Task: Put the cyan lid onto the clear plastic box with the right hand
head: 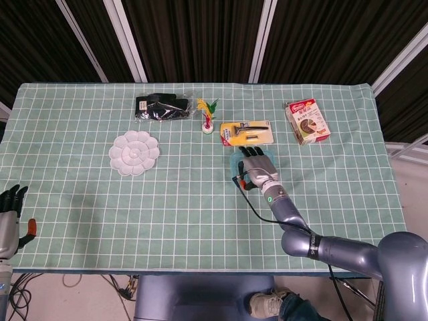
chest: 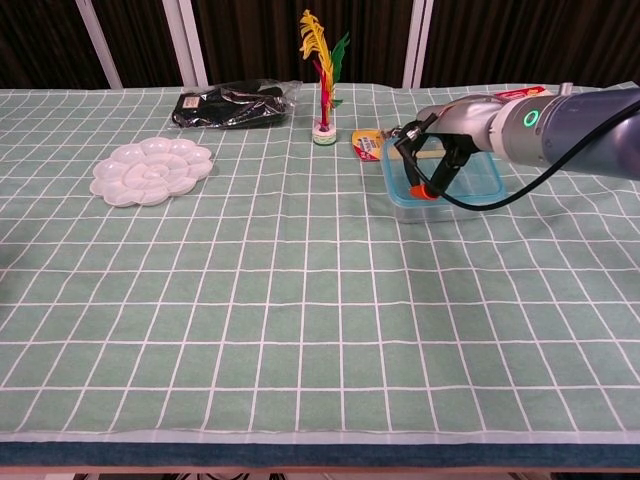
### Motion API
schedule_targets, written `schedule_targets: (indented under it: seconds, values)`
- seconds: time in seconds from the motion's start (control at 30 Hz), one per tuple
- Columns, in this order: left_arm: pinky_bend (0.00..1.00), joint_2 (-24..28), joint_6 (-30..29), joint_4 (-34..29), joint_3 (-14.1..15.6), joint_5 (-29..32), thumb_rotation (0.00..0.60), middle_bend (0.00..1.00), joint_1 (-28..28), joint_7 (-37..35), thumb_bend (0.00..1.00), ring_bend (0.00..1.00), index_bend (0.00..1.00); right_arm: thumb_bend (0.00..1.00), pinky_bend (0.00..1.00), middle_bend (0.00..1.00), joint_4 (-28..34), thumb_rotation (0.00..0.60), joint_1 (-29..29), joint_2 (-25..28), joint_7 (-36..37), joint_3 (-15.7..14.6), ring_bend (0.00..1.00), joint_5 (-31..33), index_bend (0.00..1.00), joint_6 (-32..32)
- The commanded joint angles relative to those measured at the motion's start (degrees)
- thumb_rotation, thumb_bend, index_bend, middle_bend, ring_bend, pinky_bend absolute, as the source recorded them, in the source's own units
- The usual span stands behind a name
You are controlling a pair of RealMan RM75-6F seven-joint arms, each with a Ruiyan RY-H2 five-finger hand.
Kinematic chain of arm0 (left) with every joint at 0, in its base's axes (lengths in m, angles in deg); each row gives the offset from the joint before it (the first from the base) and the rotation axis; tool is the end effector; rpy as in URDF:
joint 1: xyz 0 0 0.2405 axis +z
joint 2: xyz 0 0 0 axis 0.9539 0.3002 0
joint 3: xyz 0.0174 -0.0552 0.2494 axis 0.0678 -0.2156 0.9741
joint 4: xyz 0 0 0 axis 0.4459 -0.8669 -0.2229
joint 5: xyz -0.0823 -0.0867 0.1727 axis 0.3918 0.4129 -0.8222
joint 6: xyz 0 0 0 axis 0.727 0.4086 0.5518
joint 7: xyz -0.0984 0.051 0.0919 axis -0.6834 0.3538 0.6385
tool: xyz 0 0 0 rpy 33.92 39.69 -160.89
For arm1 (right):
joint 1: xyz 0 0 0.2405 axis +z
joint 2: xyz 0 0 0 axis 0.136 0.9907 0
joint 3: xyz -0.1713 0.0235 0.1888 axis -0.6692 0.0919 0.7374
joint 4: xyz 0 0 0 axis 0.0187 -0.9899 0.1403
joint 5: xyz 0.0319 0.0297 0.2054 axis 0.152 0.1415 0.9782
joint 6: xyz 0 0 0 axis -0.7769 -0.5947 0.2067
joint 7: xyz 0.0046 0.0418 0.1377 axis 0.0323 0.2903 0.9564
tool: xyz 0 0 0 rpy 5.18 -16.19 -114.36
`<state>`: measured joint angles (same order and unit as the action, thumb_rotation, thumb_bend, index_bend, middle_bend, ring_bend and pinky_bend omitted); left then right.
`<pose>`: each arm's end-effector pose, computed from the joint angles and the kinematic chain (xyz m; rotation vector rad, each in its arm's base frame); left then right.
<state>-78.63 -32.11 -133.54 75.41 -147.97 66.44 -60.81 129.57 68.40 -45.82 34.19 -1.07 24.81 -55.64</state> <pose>-0.3099 0.1854 0.1427 -1.2345 -1.0118 -0.6376 -0.1139 -0.4088 -0.0224 1.8081 -1.1680 0.6956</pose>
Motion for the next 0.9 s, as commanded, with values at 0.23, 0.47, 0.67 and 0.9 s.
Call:
schedule_targets:
  seconds: [0.23,0.47,0.67,0.9]
  values:
    - [0.0,0.1,-0.1,-0.1,0.0,0.0,0.6,0.0,0.0,-0.2,0.53,0.0,0.06,0.55,0.0,0.02,-1.0,0.6,0.1,-0.6,1.3,1.1,0.0,-1.1,0.6,-1.3]
    - [0.0,0.2,0.3,-0.2,0.0,0.2,0.6,0.0,-0.1,-0.3,0.53,0.0,0.06,0.55,0.0,0.01,-1.2,0.6,0.3,1.5,2.7,3.7,0.0,-0.9,0.6,-2.2]
    - [0.0,0.3,0.7,-0.5,0.1,0.3,0.6,0.0,-0.2,-0.2,0.53,0.0,0.06,0.55,0.0,0.01,-4.3,0.6,0.9,1.3,3.4,4.8,0.0,1.4,0.6,-0.7]
    - [0.0,0.5,1.0,-0.8,0.1,0.8,0.6,0.0,-0.3,-0.5,0.53,0.0,0.06,0.54,0.0,0.01,-9.5,0.6,2.2,-1.5,4.7,5.5,0.0,2.5,0.6,2.2]
